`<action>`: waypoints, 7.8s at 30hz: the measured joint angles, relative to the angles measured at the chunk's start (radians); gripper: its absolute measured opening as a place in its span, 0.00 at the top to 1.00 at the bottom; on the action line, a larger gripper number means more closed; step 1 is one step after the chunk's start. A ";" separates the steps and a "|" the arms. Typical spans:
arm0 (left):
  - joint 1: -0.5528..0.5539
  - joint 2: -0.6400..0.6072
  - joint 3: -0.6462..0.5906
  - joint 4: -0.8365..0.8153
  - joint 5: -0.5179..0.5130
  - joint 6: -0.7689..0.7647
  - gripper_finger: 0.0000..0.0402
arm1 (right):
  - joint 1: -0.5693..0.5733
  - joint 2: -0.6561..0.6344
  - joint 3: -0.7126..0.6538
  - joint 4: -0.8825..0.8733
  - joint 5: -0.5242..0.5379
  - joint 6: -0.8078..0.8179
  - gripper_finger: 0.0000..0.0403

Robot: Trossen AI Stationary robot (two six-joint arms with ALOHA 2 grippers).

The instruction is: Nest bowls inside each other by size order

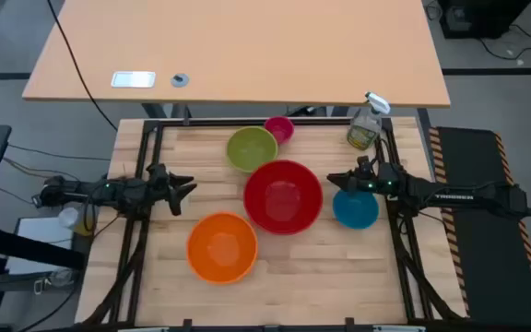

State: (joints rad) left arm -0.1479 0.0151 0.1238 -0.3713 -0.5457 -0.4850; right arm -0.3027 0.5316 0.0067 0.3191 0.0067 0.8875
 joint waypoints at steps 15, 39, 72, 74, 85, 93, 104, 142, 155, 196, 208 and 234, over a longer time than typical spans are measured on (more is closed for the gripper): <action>0.000 0.000 0.000 0.000 0.000 0.000 0.61 | 0.000 0.000 0.000 0.000 0.000 0.000 0.65; 0.000 0.000 0.000 0.000 0.000 0.000 0.61 | 0.000 0.000 0.000 0.000 0.000 0.000 0.65; 0.000 0.000 0.000 0.045 0.000 0.027 0.61 | 0.000 0.000 0.000 0.000 0.000 0.000 0.65; 0.000 0.000 0.000 0.090 0.000 0.044 0.61 | 0.000 0.000 0.000 0.000 0.000 0.000 0.65; 0.000 0.000 0.000 0.440 0.000 -0.155 0.61 | 0.000 0.000 0.000 0.000 0.000 0.000 0.65; 0.000 0.000 0.000 0.583 -0.001 -0.156 0.61 | 0.000 0.000 0.000 0.002 0.000 0.000 0.65; 0.000 0.000 0.000 0.612 -0.001 -0.159 0.61 | 0.000 0.000 0.000 0.126 0.076 0.062 0.65; 0.001 0.358 0.565 -0.114 -0.140 -0.206 0.61 | 0.076 0.262 0.703 -0.443 0.444 0.043 0.65; 0.150 0.621 0.712 -0.254 0.014 -0.360 0.50 | 0.022 0.642 1.135 -1.053 0.325 -0.203 0.65; -0.016 0.888 0.715 -0.478 0.685 0.053 0.52 | 0.568 1.439 1.831 -1.035 0.224 -0.080 0.56; -0.047 0.843 0.715 -0.460 0.677 0.058 0.52 | 0.717 1.561 1.939 -1.292 0.242 0.657 0.60; -0.045 0.849 0.715 -0.348 0.460 0.056 0.52 | 0.769 1.709 1.904 -1.081 0.257 0.988 0.34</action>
State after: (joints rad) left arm -0.1928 0.8639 0.8387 -0.7197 -0.0859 -0.4293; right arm 0.4664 2.2406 1.9109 -0.7618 0.2639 1.8752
